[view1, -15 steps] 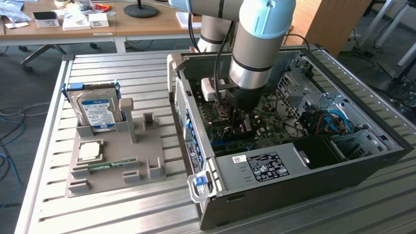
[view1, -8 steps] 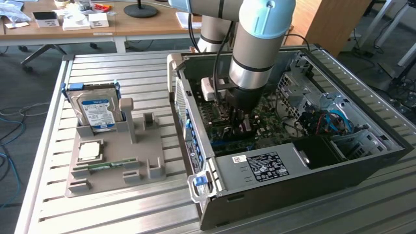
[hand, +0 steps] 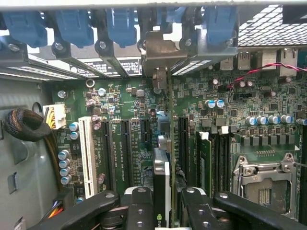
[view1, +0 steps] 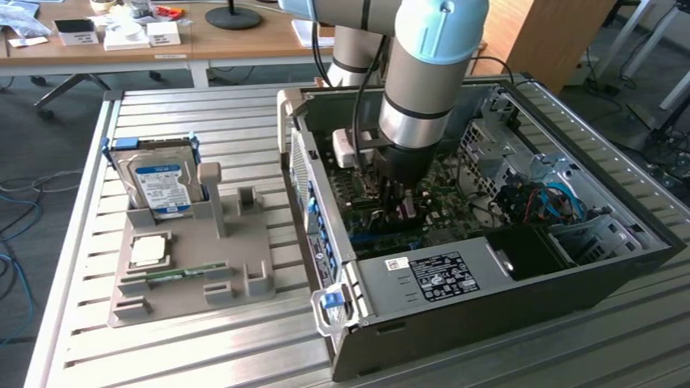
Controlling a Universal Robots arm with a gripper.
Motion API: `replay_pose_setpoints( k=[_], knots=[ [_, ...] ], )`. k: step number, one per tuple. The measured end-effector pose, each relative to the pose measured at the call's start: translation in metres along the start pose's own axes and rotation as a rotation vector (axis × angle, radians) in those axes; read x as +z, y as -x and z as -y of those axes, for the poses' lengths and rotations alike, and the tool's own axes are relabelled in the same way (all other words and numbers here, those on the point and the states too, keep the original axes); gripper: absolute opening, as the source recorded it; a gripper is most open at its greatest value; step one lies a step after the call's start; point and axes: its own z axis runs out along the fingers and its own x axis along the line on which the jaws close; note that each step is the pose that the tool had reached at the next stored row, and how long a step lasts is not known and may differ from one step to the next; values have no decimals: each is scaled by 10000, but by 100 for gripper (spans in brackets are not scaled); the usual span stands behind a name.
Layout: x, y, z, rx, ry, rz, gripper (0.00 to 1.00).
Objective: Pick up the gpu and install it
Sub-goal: 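Insert the gpu into the slot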
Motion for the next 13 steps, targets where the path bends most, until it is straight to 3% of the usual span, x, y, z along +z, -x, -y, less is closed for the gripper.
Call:
replay_pose_setpoints(
  k=[13],
  knots=[
    [6, 1, -16, 17, 10, 19, 27]
  ],
)
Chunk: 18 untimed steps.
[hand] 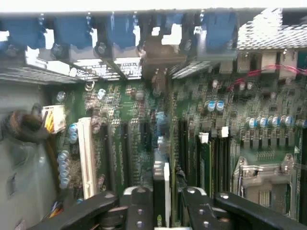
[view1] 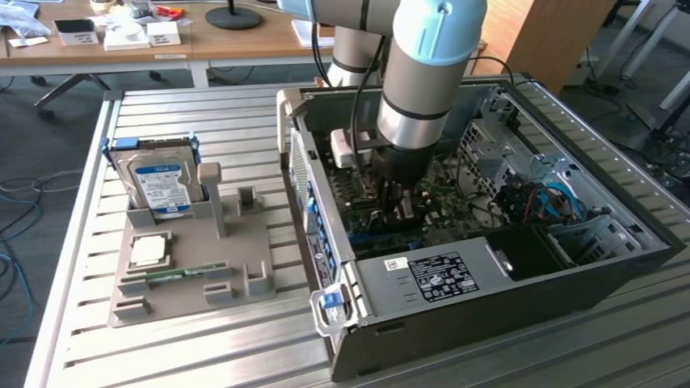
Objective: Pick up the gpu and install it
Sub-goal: 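Insert the gpu into the slot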
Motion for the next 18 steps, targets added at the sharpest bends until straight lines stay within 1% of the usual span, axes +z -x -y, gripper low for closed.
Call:
replay_pose_setpoints(
  k=[1, 2, 3, 7, 16, 18],
  knots=[
    [-1, 0, 2, -4, -7, -6, 27],
    [-6, 0, 6, -12, -1, -16, 27],
    [-5, 0, 7, -13, -2, -14, 34],
    [-9, -1, 7, -14, -1, -17, 34],
    [-131, 6, 12, -12, -1, -18, 34],
    [-132, 6, 12, -11, -2, -15, 34]
  ],
)
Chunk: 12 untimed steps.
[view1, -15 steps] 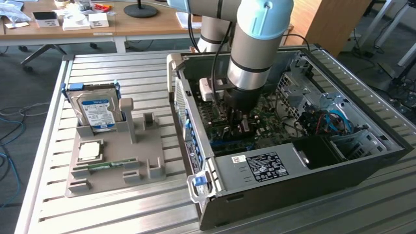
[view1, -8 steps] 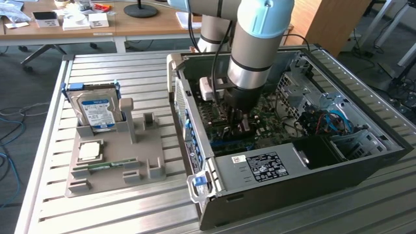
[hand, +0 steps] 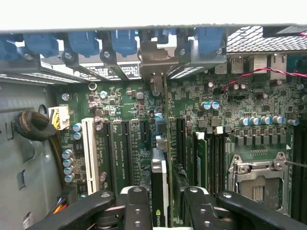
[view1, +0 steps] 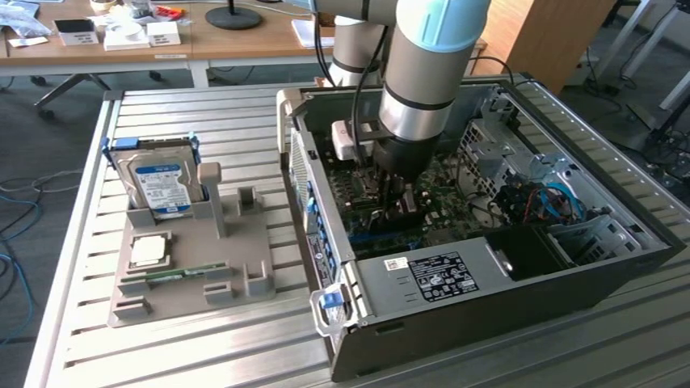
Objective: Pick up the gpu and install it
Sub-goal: 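Insert the gpu into the slot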
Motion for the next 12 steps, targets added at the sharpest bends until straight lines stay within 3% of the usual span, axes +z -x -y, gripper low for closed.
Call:
replay_pose_setpoints(
  k=[6, 8, 9, 12],
  knots=[
    [-1, 0, 0, 0, 1, -2, 34],
    [-2, 0, 0, -2, 2, -5, 32],
    [-2, 0, 0, -1, 1, -4, 27],
    [-1, 0, 0, 0, 1, -3, 27]
  ],
)
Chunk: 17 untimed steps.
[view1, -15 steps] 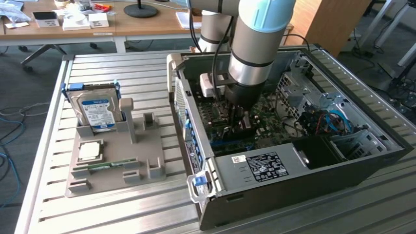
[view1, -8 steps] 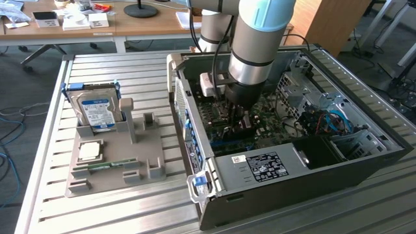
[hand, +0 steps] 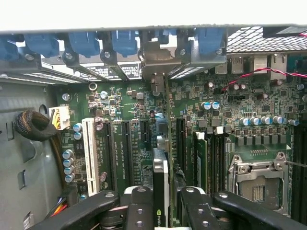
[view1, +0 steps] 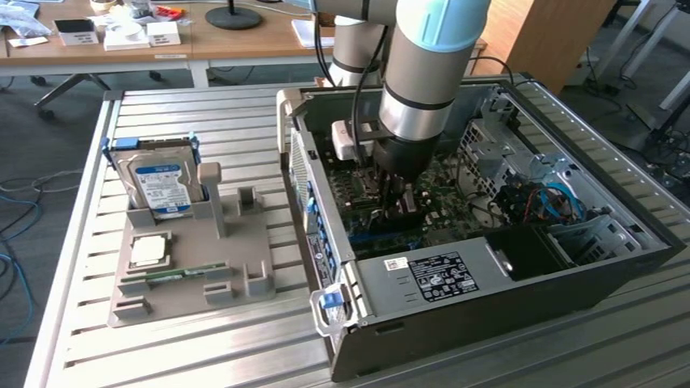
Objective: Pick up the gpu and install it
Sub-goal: 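Insert the gpu into the slot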
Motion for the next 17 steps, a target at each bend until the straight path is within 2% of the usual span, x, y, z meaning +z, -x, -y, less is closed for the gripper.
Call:
replay_pose_setpoints(
  k=[17],
  knots=[
    [4, 0, 0, 377, -19, -13, 27]
  ],
)
